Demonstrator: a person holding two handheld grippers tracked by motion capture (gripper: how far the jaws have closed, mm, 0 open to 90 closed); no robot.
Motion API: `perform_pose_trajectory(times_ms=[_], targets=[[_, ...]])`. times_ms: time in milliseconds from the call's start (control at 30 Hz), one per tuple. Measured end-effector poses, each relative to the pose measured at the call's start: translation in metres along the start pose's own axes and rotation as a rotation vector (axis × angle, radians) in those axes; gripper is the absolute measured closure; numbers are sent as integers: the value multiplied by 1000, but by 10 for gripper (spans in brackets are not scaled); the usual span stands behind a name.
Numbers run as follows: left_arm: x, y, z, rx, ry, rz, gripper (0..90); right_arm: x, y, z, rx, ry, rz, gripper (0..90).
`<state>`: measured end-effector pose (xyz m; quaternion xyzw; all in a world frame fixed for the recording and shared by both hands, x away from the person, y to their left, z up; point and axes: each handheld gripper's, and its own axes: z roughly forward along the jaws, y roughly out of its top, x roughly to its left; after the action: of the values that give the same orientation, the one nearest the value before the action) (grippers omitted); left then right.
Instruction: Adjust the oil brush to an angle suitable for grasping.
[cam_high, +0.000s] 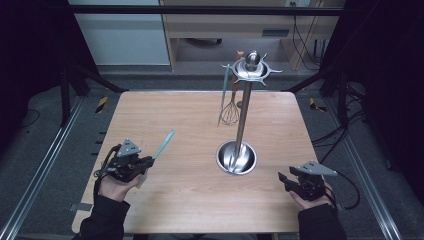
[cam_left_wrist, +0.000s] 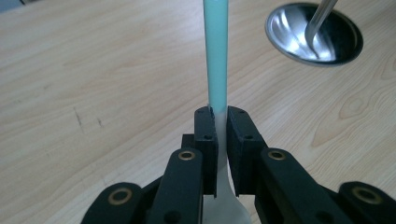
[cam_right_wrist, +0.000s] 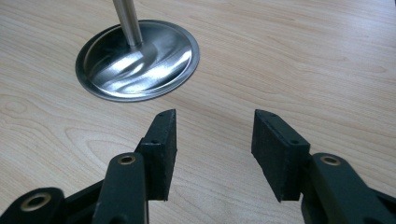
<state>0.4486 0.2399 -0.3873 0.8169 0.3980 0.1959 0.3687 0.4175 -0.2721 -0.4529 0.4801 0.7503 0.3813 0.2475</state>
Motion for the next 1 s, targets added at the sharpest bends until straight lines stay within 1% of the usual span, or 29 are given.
perform_pose_trajectory(times_ms=[67,133,167,300,467,567,700,1000], targets=[[-1,2,-4,-21,-2,2,830,-1,0,1,0,-7,-9,489],[-2,5,-8,-39,-1,5,831,-1,0,1,1,-9,-8,481],[-3,6,-9,-52,-5,0,831,-1,0,1,0,-9,-10,478],[-7,11,-15,-99,-18,1,831,-2,0,2,1,-11,0,469],[-13,19,-24,-171,-27,8,830,-3,0,2,-8,-14,-3,460],[-16,23,-29,-211,-41,10,830,-3,0,1,-7,-18,-2,458],[-22,27,-33,-246,-38,23,831,-3,0,1,-8,-17,-1,456],[-33,39,-39,-289,-44,53,830,-3,0,2,-5,-14,3,454]])
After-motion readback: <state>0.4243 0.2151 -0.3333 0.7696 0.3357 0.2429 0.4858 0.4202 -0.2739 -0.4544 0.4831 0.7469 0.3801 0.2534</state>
